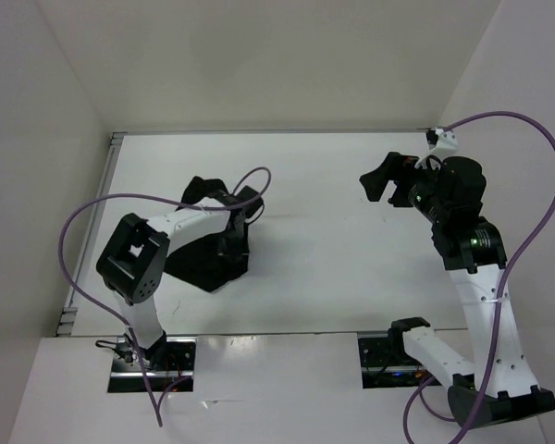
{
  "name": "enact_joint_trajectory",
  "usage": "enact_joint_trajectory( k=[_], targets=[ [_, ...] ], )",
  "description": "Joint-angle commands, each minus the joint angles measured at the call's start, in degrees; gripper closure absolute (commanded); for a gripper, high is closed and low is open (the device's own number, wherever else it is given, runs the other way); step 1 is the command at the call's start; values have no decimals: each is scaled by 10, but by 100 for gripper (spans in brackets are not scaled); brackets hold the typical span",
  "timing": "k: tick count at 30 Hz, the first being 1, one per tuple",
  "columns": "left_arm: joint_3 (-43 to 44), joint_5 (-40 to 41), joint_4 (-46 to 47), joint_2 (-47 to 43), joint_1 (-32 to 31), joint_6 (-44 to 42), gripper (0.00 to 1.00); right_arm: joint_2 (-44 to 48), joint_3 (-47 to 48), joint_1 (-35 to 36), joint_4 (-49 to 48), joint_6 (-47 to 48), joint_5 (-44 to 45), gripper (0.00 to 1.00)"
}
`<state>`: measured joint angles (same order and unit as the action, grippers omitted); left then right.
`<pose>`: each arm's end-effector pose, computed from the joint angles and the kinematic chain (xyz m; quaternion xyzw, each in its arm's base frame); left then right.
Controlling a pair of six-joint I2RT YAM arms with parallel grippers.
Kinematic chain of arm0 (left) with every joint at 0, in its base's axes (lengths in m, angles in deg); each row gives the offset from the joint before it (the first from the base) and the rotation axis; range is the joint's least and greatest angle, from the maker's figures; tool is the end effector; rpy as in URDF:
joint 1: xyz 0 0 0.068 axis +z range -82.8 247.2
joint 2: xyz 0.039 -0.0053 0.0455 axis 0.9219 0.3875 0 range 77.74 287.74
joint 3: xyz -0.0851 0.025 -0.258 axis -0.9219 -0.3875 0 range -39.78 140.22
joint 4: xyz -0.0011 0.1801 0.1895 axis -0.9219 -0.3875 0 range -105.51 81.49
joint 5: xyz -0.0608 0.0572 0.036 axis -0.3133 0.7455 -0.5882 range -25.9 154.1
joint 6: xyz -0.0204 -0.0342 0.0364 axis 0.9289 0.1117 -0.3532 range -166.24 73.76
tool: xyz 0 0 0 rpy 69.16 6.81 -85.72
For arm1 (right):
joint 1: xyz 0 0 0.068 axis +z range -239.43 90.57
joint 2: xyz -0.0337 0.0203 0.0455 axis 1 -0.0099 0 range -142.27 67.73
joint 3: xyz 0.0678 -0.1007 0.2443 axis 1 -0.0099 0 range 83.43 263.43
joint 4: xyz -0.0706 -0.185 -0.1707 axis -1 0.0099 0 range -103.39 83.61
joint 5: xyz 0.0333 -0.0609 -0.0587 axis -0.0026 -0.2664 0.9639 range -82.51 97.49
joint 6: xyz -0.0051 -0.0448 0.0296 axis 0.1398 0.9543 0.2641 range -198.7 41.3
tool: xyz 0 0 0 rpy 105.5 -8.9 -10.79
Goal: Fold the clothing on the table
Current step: Move the skirt to the center of the board, then flatten the skirt out
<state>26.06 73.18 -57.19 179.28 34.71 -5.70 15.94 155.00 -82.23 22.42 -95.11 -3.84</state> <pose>0.2708 -0.1658 0.1694 -0.0737 0.9929 0.0345 0.0863 0.1694 0.0285 0.4301 0.0045 0.7971 0.1997 0.5699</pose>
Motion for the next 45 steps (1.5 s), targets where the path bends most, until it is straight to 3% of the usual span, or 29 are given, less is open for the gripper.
enact_joint_trajectory(
  k=[1,3,9,11,12,14,15,19,22,25,26,27,30,39,45],
  targets=[
    [112,-63,75,27,-43,-47,100,-5,13,-7,1,11,11,1],
    [194,-91,80,46,-66,-62,100,-14,13,-7,0,11,6,1],
    [321,-182,124,105,-79,-84,100,-22,1,-7,-22,5,-7,1],
    [365,-168,119,105,-79,-84,100,-33,1,-7,-17,5,-20,1],
    [374,-125,102,100,-79,-78,82,-50,1,-7,-9,12,-29,1],
    [374,-80,89,84,-79,-78,57,-71,8,-7,6,12,-54,1],
    [357,-51,89,68,-79,-78,38,-80,8,-7,12,12,-54,1],
    [273,-29,72,39,-69,-60,30,-115,-13,-7,19,-2,-54,1],
    [220,-40,78,33,-69,-40,31,-135,-19,-7,24,-11,-48,3],
    [152,-55,91,27,-76,-14,54,-159,-19,-7,29,-16,-42,4],
    [131,-62,91,27,-76,-3,70,-159,-19,-7,29,-16,-42,4],
    [123,-62,91,27,-81,-3,74,-165,-19,-7,29,-16,-42,5],
    [109,-67,97,33,-81,10,74,-171,-19,-7,29,-16,-54,5],
    [104,-84,122,50,-81,45,50,-189,-13,-7,29,-11,-94,5],
    [104,-78,110,62,-81,59,49,-189,-13,-7,29,-6,-99,5]
  ],
)
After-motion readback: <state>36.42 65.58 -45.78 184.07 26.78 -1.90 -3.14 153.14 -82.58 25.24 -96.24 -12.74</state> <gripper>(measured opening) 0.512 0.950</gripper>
